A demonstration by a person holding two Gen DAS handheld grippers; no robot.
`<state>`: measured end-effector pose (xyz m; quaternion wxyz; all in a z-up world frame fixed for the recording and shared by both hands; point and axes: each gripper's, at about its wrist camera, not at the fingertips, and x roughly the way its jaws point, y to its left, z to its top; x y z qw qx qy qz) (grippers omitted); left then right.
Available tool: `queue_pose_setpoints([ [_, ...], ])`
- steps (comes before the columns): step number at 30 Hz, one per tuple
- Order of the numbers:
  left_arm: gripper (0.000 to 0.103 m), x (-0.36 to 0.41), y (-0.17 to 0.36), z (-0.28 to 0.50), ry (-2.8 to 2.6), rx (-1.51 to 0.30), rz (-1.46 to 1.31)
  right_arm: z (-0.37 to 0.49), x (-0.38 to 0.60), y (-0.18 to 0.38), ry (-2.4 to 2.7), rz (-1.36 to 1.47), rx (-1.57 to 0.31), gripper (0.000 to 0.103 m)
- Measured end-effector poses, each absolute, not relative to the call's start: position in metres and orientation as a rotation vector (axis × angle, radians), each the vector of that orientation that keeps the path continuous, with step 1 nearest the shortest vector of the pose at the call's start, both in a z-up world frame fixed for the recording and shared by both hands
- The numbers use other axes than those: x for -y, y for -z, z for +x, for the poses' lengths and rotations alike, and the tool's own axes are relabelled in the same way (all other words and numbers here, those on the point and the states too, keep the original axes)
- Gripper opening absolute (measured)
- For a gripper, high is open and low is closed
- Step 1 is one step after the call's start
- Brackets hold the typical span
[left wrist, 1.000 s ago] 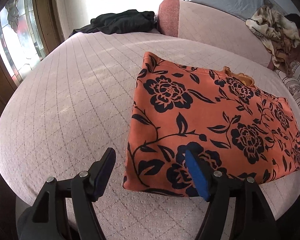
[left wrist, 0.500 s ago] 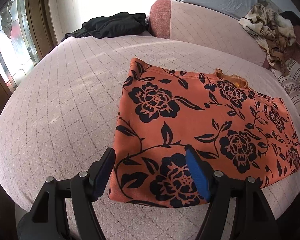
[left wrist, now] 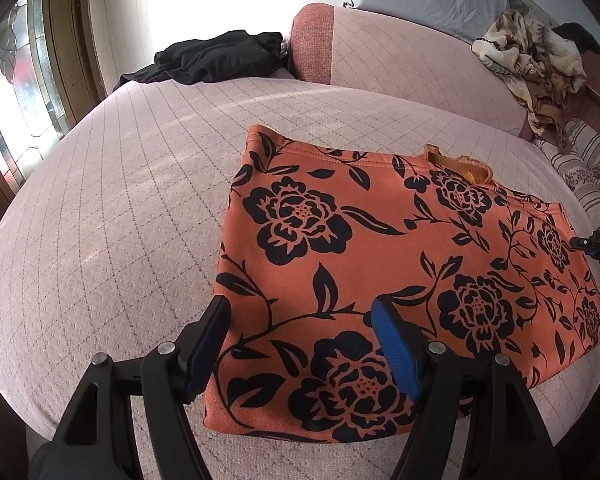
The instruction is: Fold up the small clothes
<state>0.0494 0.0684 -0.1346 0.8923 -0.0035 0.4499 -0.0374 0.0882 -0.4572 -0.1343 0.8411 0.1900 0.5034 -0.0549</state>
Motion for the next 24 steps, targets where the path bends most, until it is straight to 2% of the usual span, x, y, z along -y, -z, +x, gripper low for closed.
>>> queue_pose_setpoints([
  [3,0.073,-0.065,0.139,0.052,0.081,-0.946,0.003,0.088,0.467,0.143,0.12,0.489,-1.079,0.009],
  [5,0.073,-0.064,0.136,0.051,0.09,-0.932,-0.004,0.085,0.472,0.139,0.133,0.538,-1.074,0.014],
  [11,0.073,-0.061,0.138,0.052,0.099,-0.943,-0.004,0.082,0.451,0.088,0.048,0.503,-0.971,0.017],
  [13,0.073,-0.062,0.136,0.049,0.098,-0.947,-0.015,0.092,0.443,0.086,-0.029,0.552,-0.962,0.029],
  [15,0.073,-0.063,0.132,0.044,0.106,-0.931,-0.015,0.105,0.441,0.1,-0.058,0.588,-0.986,0.069],
  [16,0.073,-0.064,0.131,0.042,0.098,-0.93,-0.01,0.11,0.445,0.112,-0.028,0.592,-0.995,0.069],
  [18,0.073,-0.068,0.132,0.042,0.099,-0.95,-0.018,0.112,0.459,0.135,0.06,0.657,-1.026,0.061],
  [22,0.073,-0.074,0.135,0.045,0.09,-0.936,-0.022,0.095,0.453,0.114,0.022,0.679,-0.918,0.064],
  [24,0.073,-0.073,0.15,0.051,0.069,-0.984,0.006,0.102,0.441,0.117,0.007,0.588,-0.956,0.064],
])
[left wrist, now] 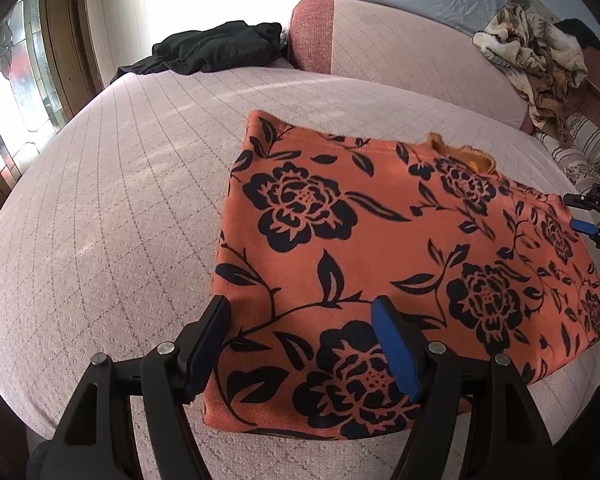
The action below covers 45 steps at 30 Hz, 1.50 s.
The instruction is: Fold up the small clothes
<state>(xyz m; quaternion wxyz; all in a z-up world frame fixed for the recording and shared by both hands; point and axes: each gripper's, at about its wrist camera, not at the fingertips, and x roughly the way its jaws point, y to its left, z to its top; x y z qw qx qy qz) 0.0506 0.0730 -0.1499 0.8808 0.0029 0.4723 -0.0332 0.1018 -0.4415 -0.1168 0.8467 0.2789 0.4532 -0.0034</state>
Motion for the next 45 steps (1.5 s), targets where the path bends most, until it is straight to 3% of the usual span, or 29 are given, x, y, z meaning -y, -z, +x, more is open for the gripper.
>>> queue_pose_setpoints([
  [3,0.075,-0.071,0.147,0.048,0.059,-0.98,0.057,0.106,0.455,0.138,0.074,0.645,-1.024,0.059],
  [7,0.075,-0.076,0.121,0.029,0.095,-0.885,0.032,0.085,0.43,0.092,-0.007,0.567,-0.911,0.06],
  [9,0.075,-0.078,0.128,0.026,0.112,-0.9,0.021,0.07,0.418,0.083,-0.07,0.573,-0.897,0.066],
  [12,0.076,-0.083,0.159,0.035,0.073,-1.019,0.01,0.058,0.41,0.108,-0.063,0.551,-0.983,0.066],
  [14,0.076,-0.085,0.151,0.032,0.067,-1.007,-0.011,0.053,0.42,0.139,-0.022,0.627,-1.067,0.063],
  [17,0.076,-0.084,0.128,0.019,0.086,-0.899,0.011,0.034,0.414,0.113,-0.027,0.6,-0.987,0.064],
  [20,0.076,-0.083,0.131,0.016,0.087,-0.93,0.01,0.013,0.403,0.092,-0.05,0.555,-0.926,0.066],
  [25,0.076,-0.083,0.119,-0.001,0.102,-0.913,-0.013,-0.019,0.398,0.094,-0.023,0.566,-0.909,0.066],
  [37,0.076,-0.056,0.107,-0.061,0.164,-0.925,0.041,-0.084,0.334,0.086,0.04,0.293,-0.608,0.069],
  [45,0.076,-0.037,0.099,-0.076,0.192,-0.903,0.093,-0.085,0.339,0.091,0.022,0.327,-0.604,0.072],
])
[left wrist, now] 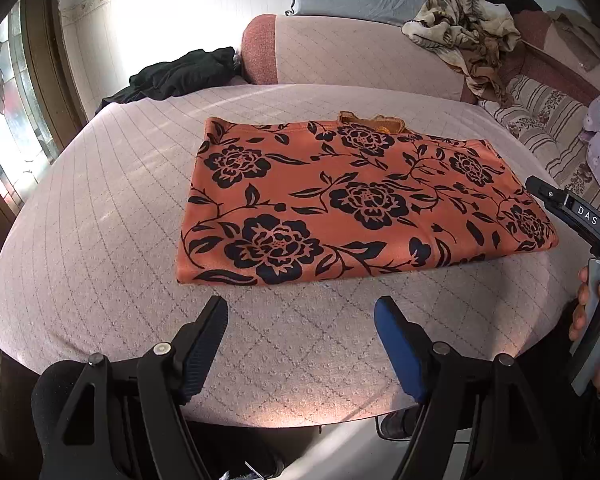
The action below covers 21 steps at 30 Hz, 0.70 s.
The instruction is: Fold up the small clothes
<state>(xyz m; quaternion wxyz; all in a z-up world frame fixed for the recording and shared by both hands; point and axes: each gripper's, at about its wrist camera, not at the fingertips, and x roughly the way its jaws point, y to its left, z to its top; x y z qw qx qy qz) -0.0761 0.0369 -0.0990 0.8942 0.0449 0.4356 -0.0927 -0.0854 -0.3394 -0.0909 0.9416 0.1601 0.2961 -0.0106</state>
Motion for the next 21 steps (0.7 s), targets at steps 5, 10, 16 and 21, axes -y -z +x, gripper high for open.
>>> queue_pose_setpoints([
  [5,0.076,-0.0373,0.0975,-0.0762,0.189,-0.904,0.093,-0.085,0.3483,0.0932,0.04,0.367,-0.604,0.073],
  [10,0.076,-0.0402,0.0966,-0.0752,0.189,-0.902,0.075,-0.0839,0.3469,0.0955,0.034,0.364,-0.614,0.073],
  [16,0.076,-0.0381,0.0955,-0.0763,0.205,-0.891,0.072,-0.0868,0.3483,0.0945,0.048,0.358,-0.611,0.073],
  [21,0.076,-0.0383,0.0944,-0.0744,0.199,-0.881,0.072,-0.0846,0.3513,0.0966,0.052,0.371,-0.619,0.074],
])
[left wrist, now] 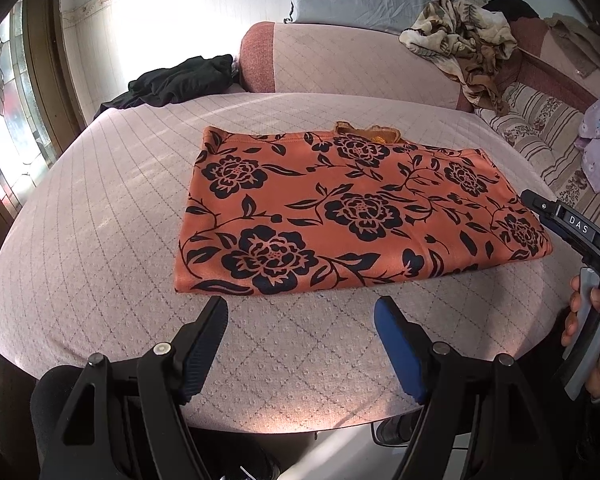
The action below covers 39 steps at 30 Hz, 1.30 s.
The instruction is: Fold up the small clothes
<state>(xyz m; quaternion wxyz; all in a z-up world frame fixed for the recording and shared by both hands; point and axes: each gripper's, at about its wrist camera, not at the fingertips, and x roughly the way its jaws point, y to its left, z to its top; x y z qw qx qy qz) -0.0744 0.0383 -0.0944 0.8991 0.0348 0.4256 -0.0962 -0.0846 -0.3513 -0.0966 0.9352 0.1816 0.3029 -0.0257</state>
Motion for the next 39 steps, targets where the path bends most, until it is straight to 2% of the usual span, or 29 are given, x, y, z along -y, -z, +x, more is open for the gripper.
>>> queue_pose_setpoints([
  [18,0.076,-0.051,0.088,-0.068,0.185,-0.843,-0.001,-0.091,0.347,0.086,0.026,0.388,-0.637,0.074],
  [22,0.076,-0.056,0.087,-0.056,0.174,-0.833,-0.025,-0.1,0.361,0.097,-0.002,0.561,-0.728,0.075],
  [30,0.076,-0.041,0.098,-0.002,0.144,-0.846,-0.025,-0.099,0.407,0.154,0.015,1.046,-0.886,0.076],
  [39,0.076,-0.008,0.104,0.024,0.155,-0.882,0.005,-0.065,0.439,0.166,0.091,1.255,-0.823,0.077],
])
